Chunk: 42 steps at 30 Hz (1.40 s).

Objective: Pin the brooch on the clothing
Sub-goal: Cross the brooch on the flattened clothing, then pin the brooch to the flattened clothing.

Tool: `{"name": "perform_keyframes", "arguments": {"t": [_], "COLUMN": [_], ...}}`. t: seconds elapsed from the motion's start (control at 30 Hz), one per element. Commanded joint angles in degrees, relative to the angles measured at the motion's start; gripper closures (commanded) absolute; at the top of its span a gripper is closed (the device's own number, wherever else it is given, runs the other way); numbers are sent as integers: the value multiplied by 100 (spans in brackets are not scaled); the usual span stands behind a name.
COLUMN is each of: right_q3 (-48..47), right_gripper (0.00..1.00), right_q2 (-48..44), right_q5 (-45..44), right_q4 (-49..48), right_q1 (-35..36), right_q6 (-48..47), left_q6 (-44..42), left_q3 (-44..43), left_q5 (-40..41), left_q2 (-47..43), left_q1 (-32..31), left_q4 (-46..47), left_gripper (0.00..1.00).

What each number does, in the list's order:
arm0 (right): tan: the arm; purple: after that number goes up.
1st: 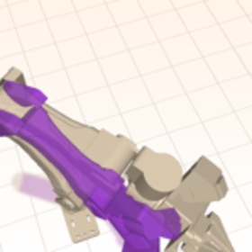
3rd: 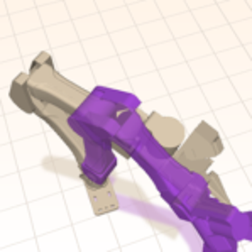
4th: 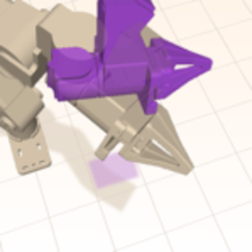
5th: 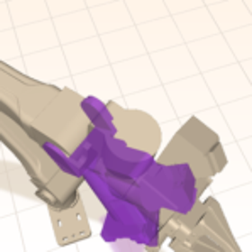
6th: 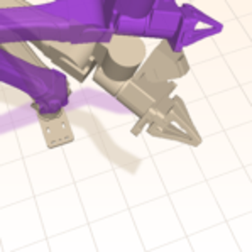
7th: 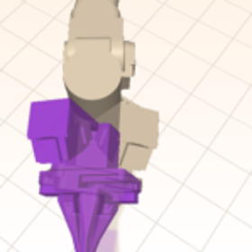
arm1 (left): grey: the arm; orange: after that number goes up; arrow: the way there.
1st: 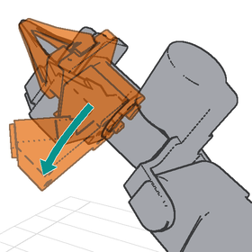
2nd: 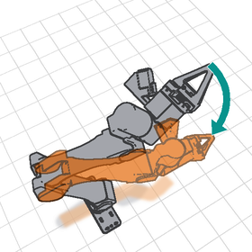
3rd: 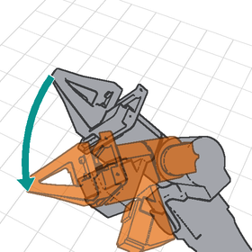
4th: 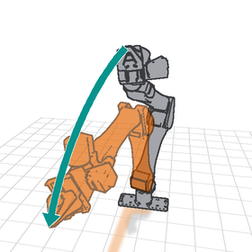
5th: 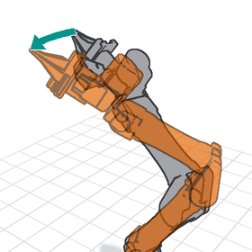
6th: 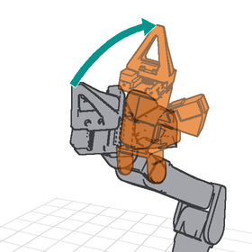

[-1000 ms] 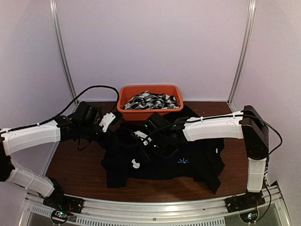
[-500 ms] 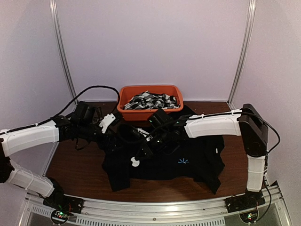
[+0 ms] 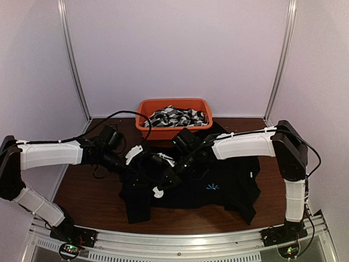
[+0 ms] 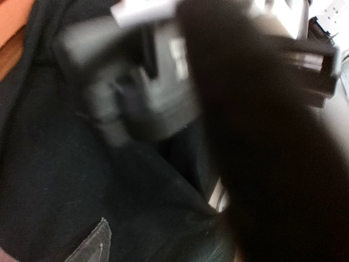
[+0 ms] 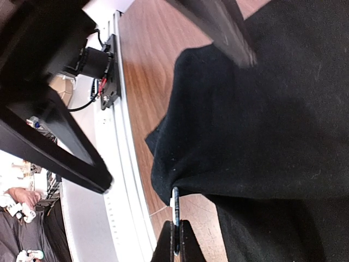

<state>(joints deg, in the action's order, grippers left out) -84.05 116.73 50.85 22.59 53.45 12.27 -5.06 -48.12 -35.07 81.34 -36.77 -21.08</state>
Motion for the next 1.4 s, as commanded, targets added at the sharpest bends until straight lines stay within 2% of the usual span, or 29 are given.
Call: {"name": "perform_keyframes", "arguments": {"t": [0.0,0.13,0.27,0.47,0.63,0.77,0.97,1.2,1.37], "right_q3": [-262,-320,-316,-280,-149,-113,-54,-59,-109], "right_gripper": [100,100,100,100,100,100,100,100,100], "right_q2": [44,80,74,79,7,-65,-139,-156,-203], "right_q5": [384,645,803,892,1013,1076,1170,1246,1298], "right_q4": [-55,-113,-277,-379,-665,-654,-728,-680,-364], "right_q1": [-43,-75,-111,-202,-268,-311,-364,-387,-396], "right_q6": [-305,-398,-396,-356,-201,-274,-282,-356,-670], "left_q6": [-140,28,470,1430,1847,2291,2474,2194,2376], "left_q3": [-100,-201,-99,640,1192,1668,2328,2194,2789], "left_q5": [-429,-451,-55,-22,-11,-79,112,-66,-90], "left_q2": [134,102,-149,-775,-937,-1121,-1647,-963,-893], "left_q1": [-58,-103,-122,-58,-58,-58,-58,-102,-119], "left_q4": [34,-28,246,1235,2014,3142,4690,4761,6045], "left_gripper": [11,14,13,13,14,14,14,20,20]}}
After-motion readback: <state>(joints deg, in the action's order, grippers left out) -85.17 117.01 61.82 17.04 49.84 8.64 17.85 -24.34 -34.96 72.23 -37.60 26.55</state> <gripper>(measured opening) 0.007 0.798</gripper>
